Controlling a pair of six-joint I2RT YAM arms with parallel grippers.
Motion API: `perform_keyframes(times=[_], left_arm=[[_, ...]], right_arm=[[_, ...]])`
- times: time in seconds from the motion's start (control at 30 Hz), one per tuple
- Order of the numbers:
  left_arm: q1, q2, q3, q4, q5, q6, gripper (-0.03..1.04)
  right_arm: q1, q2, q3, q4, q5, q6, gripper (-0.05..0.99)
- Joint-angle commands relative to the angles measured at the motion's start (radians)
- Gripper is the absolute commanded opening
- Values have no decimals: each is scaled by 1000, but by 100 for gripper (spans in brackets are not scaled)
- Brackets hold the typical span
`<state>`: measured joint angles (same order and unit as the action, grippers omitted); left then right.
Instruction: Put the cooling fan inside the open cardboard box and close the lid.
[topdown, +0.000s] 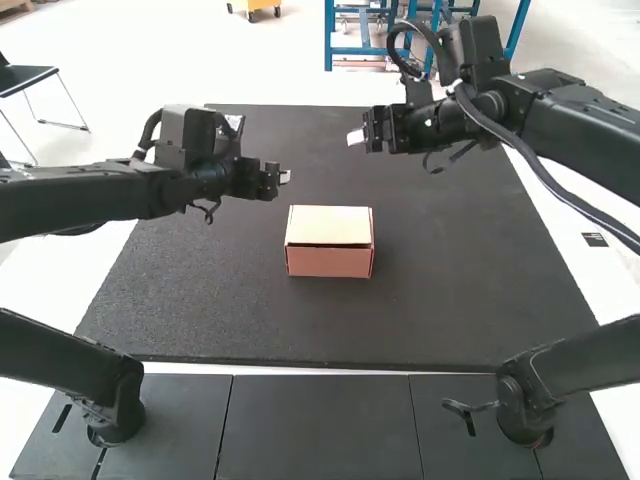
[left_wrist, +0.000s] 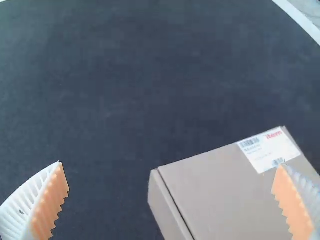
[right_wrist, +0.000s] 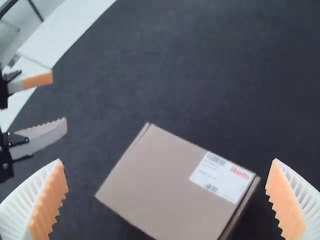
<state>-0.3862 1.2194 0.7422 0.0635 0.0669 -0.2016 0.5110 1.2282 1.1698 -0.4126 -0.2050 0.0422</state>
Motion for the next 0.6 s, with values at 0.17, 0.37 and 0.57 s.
perform_keyframes(times=[0.17,0.37,0.57], left_arm=[[115,-227,-247,170,-24,7,96],[211,-382,-399,263,28,44,96],[314,-529,-478,282,126,97,96]], right_arm=[[-121,-216,-298,242,55,51,91],[-227,-372,-539,370,133,50,91],[-350,-576,-745,486,161,-11,91]])
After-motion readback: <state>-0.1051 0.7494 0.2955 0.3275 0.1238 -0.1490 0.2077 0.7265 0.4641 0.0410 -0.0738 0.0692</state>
